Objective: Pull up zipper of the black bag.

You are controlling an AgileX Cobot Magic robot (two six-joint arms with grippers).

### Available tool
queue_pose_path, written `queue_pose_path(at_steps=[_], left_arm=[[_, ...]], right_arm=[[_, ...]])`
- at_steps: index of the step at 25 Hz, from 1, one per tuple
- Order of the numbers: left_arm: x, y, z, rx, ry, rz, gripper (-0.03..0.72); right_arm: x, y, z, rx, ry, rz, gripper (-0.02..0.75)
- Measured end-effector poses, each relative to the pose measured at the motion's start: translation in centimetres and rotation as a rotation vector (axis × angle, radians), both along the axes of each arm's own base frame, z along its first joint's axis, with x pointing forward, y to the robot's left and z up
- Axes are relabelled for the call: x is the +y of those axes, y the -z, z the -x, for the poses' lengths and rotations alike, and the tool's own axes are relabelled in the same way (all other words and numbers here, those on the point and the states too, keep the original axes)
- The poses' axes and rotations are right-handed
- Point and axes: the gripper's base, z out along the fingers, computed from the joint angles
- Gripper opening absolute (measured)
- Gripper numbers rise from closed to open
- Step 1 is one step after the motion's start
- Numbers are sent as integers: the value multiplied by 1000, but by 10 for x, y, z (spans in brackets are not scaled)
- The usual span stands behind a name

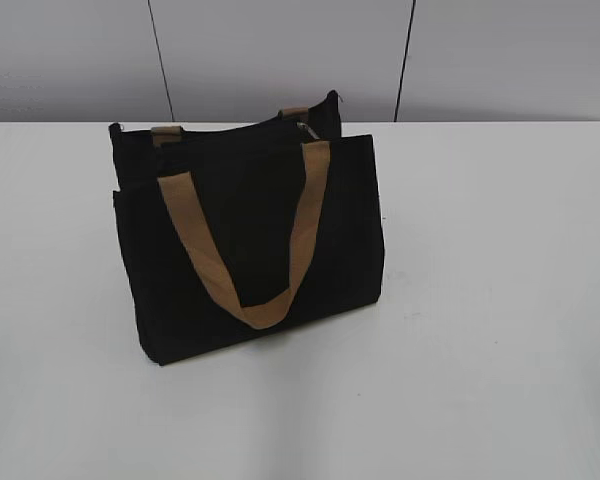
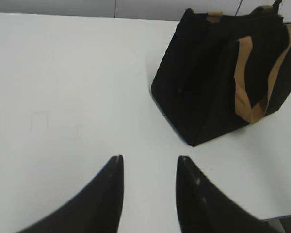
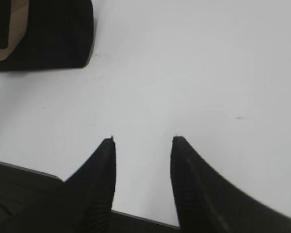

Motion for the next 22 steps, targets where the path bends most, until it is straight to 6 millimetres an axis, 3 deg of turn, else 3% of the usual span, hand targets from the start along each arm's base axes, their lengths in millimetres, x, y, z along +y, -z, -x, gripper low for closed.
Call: queue_pose_path(at_steps=[11, 22], left_arm=[[-1, 0, 1, -7, -137, 1, 232], [-1, 0, 1, -7, -179, 0, 232]], right_arm=[[1, 0, -1, 1, 174, -1, 296], [1, 0, -1, 1, 199, -2, 296]])
